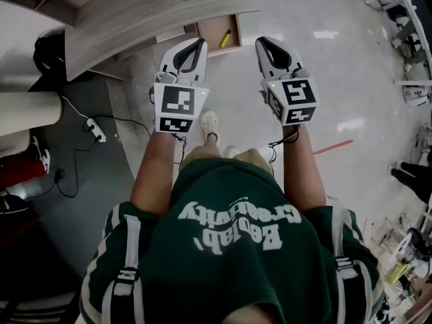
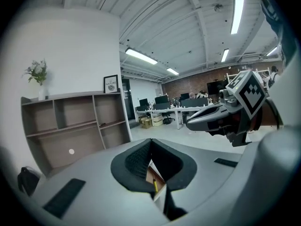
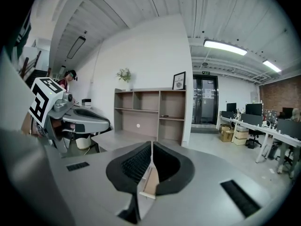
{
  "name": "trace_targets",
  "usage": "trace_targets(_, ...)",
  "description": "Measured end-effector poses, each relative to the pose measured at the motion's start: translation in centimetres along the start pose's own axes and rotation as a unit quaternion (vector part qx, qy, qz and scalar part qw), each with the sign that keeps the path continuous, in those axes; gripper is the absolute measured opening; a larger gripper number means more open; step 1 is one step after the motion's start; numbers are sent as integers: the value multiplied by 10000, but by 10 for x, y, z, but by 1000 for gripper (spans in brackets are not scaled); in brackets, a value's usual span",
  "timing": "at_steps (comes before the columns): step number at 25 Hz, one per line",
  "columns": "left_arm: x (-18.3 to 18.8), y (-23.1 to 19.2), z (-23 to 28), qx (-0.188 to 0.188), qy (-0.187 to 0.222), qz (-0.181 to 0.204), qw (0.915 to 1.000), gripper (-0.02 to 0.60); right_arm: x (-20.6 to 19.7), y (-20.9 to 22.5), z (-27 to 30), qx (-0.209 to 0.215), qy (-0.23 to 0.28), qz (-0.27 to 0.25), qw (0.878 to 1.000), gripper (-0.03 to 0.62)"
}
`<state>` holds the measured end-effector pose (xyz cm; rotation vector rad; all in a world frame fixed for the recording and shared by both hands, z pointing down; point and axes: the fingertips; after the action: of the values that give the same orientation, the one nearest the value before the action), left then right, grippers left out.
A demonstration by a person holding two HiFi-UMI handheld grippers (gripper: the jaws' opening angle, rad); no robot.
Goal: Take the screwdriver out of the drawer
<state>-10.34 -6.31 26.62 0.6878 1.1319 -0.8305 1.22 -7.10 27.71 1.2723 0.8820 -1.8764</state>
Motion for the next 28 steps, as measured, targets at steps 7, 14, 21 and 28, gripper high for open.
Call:
trace_targets(7, -3, -35, 42, -337, -51, 46, 9994, 17, 0, 13, 51, -215, -178, 56, 9996, 37)
trace_targets(14, -4, -46, 73, -559, -60, 53, 9984, 17, -8, 24, 77, -333, -347, 95, 9988, 37)
trace_targets(21, -20, -55, 102, -614, -245, -14, 9978, 17, -23, 37, 100, -312, -450, 101, 9984, 37)
trace_targets(28, -35, -54, 136, -565, -480, -110, 9972, 18, -37, 57, 121, -208, -447, 62, 9988, 37)
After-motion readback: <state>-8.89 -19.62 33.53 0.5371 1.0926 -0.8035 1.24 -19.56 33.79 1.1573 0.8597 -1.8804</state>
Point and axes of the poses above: the fingertips, and each gripper's own axes: z forward along the fingers, y to its right, x out of its top, and after that the axes turned 7 degrees about -z, right-handed
